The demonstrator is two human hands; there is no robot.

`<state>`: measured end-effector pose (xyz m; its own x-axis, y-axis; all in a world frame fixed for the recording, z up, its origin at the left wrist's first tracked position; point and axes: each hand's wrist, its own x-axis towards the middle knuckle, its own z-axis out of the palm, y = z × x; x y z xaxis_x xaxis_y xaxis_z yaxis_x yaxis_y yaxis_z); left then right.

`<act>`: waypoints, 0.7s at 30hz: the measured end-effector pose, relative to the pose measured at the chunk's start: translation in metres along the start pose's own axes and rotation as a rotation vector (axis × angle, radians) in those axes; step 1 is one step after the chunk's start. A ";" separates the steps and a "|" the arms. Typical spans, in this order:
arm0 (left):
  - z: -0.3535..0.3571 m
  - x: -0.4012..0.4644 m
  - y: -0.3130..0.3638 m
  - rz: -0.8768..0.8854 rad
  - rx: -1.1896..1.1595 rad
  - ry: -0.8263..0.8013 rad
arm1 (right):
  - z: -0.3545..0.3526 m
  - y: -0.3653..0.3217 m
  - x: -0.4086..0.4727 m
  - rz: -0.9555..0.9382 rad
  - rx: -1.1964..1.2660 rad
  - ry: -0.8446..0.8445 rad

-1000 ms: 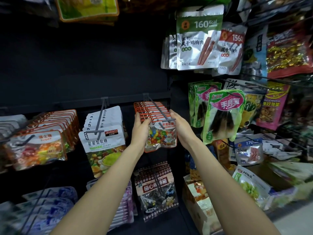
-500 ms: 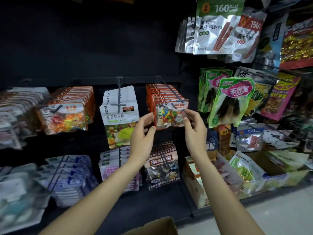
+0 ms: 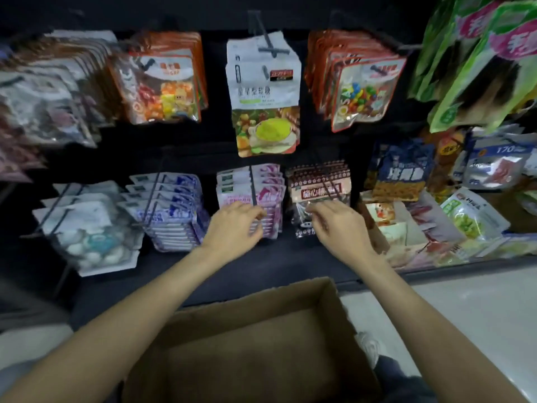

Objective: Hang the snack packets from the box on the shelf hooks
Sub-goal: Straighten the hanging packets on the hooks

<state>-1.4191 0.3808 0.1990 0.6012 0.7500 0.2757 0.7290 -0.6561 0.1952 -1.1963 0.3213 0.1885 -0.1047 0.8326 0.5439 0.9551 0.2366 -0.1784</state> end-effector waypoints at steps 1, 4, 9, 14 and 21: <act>0.009 0.002 0.005 0.051 0.009 -0.020 | 0.007 0.006 -0.001 0.002 -0.008 -0.012; 0.030 0.027 0.023 0.097 -0.021 0.046 | 0.015 0.033 0.003 0.077 0.030 0.074; 0.065 0.087 0.047 0.003 -0.124 0.092 | 0.015 0.089 0.026 0.341 0.104 0.255; 0.107 0.149 0.034 -0.106 0.032 -0.046 | 0.059 0.145 0.058 0.312 0.025 -0.136; 0.134 0.165 0.033 -0.047 0.167 -0.025 | 0.096 0.157 0.074 0.248 -0.119 -0.282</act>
<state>-1.2514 0.4943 0.1247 0.5718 0.7826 0.2462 0.7993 -0.5990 0.0478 -1.0808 0.4680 0.1224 0.0770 0.9660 0.2466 0.9848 -0.0350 -0.1703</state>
